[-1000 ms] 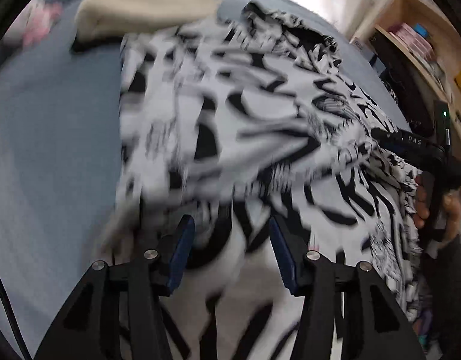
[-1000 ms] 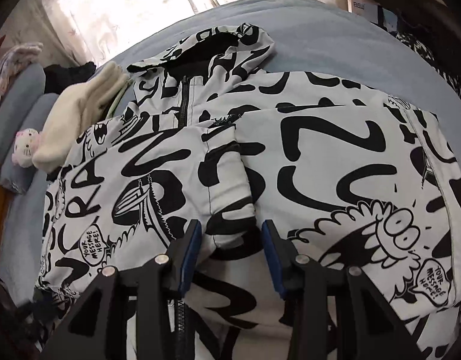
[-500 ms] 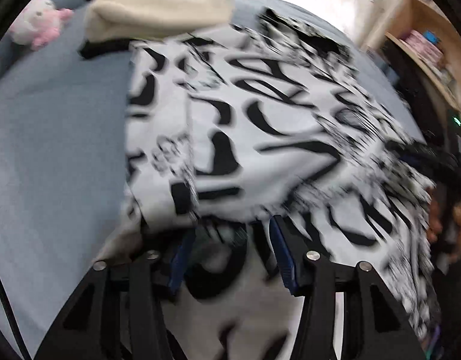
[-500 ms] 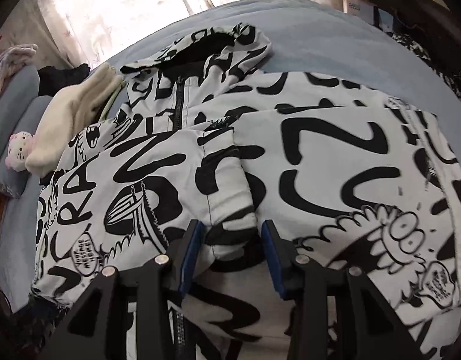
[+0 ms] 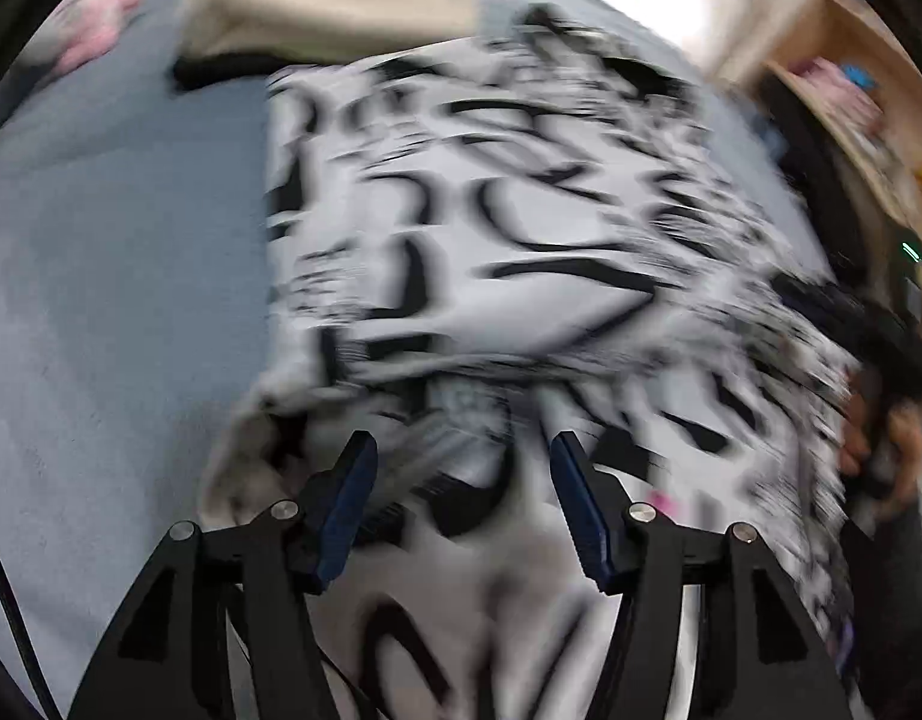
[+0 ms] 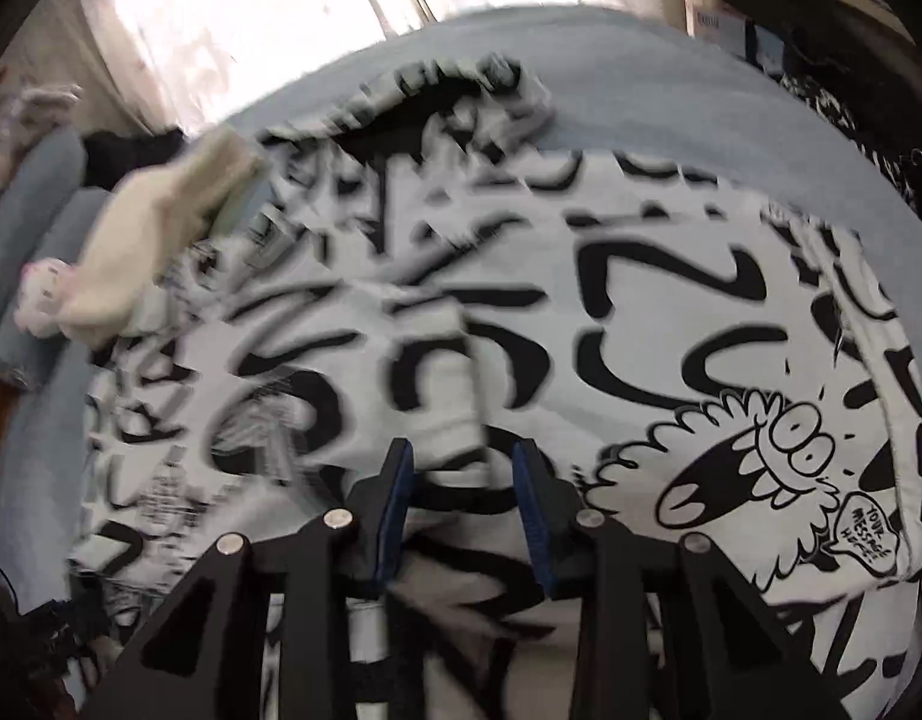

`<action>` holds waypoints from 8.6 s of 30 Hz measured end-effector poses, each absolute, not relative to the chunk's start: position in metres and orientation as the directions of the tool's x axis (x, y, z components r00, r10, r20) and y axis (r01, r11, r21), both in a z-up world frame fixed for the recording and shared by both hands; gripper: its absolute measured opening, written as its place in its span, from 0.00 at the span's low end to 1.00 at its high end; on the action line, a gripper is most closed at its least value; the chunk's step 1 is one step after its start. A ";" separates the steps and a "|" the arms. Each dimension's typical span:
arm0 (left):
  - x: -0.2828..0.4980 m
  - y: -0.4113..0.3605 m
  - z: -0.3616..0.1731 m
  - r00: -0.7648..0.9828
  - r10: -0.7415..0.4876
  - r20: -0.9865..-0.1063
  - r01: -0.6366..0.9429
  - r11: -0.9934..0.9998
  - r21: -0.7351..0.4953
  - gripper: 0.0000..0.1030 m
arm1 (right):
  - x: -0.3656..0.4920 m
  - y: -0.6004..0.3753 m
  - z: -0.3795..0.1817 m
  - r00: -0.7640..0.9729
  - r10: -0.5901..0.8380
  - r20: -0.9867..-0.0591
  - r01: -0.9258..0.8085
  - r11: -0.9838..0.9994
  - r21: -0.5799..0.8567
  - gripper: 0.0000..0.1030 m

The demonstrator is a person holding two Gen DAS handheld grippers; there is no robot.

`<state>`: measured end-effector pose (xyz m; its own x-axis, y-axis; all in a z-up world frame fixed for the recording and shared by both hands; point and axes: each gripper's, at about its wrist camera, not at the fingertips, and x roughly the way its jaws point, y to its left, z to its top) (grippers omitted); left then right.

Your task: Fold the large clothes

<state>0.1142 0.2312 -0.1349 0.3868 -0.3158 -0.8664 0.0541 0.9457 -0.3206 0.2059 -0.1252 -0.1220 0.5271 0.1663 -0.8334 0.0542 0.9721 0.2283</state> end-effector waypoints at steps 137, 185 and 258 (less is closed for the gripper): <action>-0.068 0.200 -0.045 0.524 -0.406 -0.749 -0.012 0.876 -0.483 0.05 | -0.085 -0.267 -0.022 0.696 0.186 -0.693 0.040 0.954 0.297 0.12; 0.306 0.197 -0.161 0.381 -0.108 -0.918 0.034 0.994 -0.102 0.64 | 0.289 -0.302 -0.160 0.421 0.177 -0.889 0.025 0.978 0.207 0.45; 0.253 0.088 -0.189 0.511 0.010 -0.859 -0.010 1.000 0.006 0.11 | 0.234 -0.217 -0.155 0.579 -0.080 -0.811 0.061 0.997 -0.055 0.00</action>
<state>0.2527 0.0883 -0.1893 0.5114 0.0102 -0.8593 -0.0102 0.9999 0.0058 0.2342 -0.2171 -0.1554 0.5793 -0.0799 -0.8112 0.0611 0.9966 -0.0545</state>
